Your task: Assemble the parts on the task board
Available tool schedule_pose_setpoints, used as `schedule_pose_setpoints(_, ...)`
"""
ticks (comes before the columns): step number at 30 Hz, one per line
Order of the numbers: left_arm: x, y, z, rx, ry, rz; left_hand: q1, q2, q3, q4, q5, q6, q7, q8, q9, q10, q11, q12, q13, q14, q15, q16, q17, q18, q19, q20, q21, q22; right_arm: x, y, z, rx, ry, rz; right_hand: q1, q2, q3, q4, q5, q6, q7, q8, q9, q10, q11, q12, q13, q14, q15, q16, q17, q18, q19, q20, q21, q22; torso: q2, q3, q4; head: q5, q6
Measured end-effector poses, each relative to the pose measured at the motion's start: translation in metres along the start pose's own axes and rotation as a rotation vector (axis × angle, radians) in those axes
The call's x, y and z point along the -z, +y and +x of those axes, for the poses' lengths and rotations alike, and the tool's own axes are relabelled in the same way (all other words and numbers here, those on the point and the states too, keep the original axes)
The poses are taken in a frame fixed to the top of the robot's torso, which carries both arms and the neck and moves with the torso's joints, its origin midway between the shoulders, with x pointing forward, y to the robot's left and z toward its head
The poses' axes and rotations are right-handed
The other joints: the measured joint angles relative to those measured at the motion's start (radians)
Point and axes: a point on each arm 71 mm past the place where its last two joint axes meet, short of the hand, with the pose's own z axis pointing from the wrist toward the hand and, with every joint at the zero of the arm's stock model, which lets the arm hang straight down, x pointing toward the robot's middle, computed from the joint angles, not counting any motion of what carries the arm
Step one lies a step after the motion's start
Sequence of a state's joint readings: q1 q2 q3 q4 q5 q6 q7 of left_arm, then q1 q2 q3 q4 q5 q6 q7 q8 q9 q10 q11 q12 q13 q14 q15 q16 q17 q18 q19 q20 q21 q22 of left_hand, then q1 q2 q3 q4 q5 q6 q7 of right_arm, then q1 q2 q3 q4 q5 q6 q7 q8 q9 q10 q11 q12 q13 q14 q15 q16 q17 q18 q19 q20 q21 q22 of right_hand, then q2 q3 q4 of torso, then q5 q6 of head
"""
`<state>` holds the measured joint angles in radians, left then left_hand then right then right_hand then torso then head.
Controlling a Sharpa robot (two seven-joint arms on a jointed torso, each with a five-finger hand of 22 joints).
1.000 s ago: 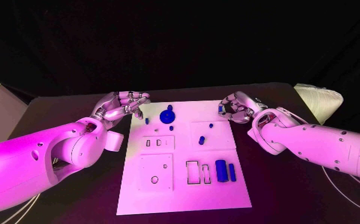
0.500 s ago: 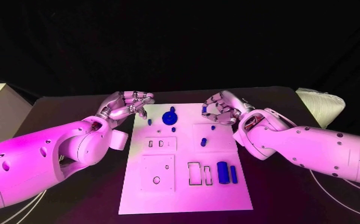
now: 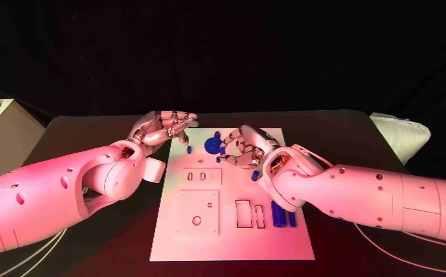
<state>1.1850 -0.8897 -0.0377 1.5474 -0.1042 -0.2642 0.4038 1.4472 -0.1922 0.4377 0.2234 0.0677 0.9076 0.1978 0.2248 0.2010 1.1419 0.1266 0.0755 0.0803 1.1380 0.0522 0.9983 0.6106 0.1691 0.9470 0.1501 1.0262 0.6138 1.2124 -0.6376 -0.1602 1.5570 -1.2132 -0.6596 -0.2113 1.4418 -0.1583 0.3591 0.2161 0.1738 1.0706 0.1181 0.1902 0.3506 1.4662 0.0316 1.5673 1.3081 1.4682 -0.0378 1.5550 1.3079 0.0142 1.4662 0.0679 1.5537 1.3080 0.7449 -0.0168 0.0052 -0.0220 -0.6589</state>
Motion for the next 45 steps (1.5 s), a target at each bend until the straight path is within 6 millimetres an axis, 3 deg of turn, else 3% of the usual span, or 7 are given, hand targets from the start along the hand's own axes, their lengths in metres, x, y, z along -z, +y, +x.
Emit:
schedule_pose_setpoints(8,-0.002,0.001,0.005,0.003,0.009,-0.006,0.0,0.0,0.0,0.0,0.0,0.0,0.0,0.0,0.0,0.0,0.0,0.0,0.0,0.0,0.0,0.0,0.0,0.0,0.0,0.0,0.0,0.0,-0.002,0.012,0.034,0.035,0.051,0.009,-0.001,-0.001,0.0,0.0,0.0,-0.001,-0.002,0.0,0.0,0.0,0.0,0.0,0.0,0.0,0.0,0.0,0.0,0.0,0.0,0.0,0.0,0.0,0.001,-0.0008,0.0011,0.006,-0.007)
schedule_pose_setpoints(21,-0.003,0.002,0.005,0.003,0.009,-0.012,0.0,0.0,0.0,0.0,0.0,0.0,0.0,0.0,0.0,0.0,0.0,0.0,0.0,0.0,0.0,0.0,0.0,0.0,0.0,0.0,0.0,0.0,-0.001,0.015,0.058,0.098,0.083,0.014,-0.006,-0.007,0.003,-0.003,-0.002,-0.002,-0.002,0.011,0.0,0.0,0.0,0.0,0.0,0.0,0.0,0.0,0.0,0.0,0.0,0.0,0.0,0.0,0.001,0.0011,0.0012,0.014,-0.02)
schedule_pose_setpoints(45,-0.002,0.002,0.003,0.002,0.007,-0.02,-0.004,0.004,0.003,0.003,0.0,0.0,0.0,0.0,0.001,0.0,0.0,0.0,0.0,0.0,0.0,0.0,-0.001,0.0,0.0,0.0,0.0,0.001,0.003,0.019,0.065,0.14,0.086,-0.009,-0.012,-0.012,0.004,-0.004,0.003,-0.005,-0.006,0.023,0.0,0.0,0.0,0.0,-0.001,0.0,0.0,0.0,0.0,0.0,0.0,0.0,0.0,-0.001,0.0,0.0016,0.0004,0.021,-0.03)
